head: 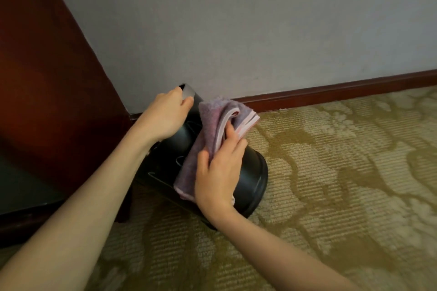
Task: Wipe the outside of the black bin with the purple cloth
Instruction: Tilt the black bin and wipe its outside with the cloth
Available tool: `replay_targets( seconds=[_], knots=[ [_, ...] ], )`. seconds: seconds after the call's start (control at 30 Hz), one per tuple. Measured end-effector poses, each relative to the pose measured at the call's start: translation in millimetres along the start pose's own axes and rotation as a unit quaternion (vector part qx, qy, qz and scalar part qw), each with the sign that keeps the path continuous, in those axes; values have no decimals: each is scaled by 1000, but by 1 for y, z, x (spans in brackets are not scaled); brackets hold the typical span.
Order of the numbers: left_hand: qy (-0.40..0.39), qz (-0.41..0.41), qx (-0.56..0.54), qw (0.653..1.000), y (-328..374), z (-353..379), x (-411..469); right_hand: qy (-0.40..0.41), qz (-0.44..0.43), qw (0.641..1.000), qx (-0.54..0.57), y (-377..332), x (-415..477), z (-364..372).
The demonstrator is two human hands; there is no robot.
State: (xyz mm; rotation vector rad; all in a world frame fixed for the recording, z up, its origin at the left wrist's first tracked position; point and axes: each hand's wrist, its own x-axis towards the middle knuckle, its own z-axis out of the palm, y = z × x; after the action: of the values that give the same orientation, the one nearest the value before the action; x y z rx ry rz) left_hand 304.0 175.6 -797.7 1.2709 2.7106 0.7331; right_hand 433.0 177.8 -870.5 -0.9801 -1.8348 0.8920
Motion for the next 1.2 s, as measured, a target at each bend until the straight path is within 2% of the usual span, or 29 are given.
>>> replay_targets(
  seconds=[0.17, 0.5, 0.6, 0.83, 1.03, 1.2],
  knots=[
    [3, -16, -38, 999, -9, -4, -12, -47, 15, 999, 11, -8, 30, 1],
    [13, 15, -78, 997, -2, 6, -28, -159, 151, 976, 0, -9, 119, 11],
    [14, 3, -93, 996, -5, 5, -23, -140, 159, 977, 6, -10, 118, 17],
    [23, -48, -102, 993, -11, 7, -11, -35, 99, 994, 29, -22, 73, 17],
    [-42, -100, -276, 955, -6, -4, -9, 6, 52, 996, 76, -35, 17, 10],
    [-64, -103, -313, 942, 1, -5, -18, -8, 83, 991, 101, -35, 14, 5]
  ],
)
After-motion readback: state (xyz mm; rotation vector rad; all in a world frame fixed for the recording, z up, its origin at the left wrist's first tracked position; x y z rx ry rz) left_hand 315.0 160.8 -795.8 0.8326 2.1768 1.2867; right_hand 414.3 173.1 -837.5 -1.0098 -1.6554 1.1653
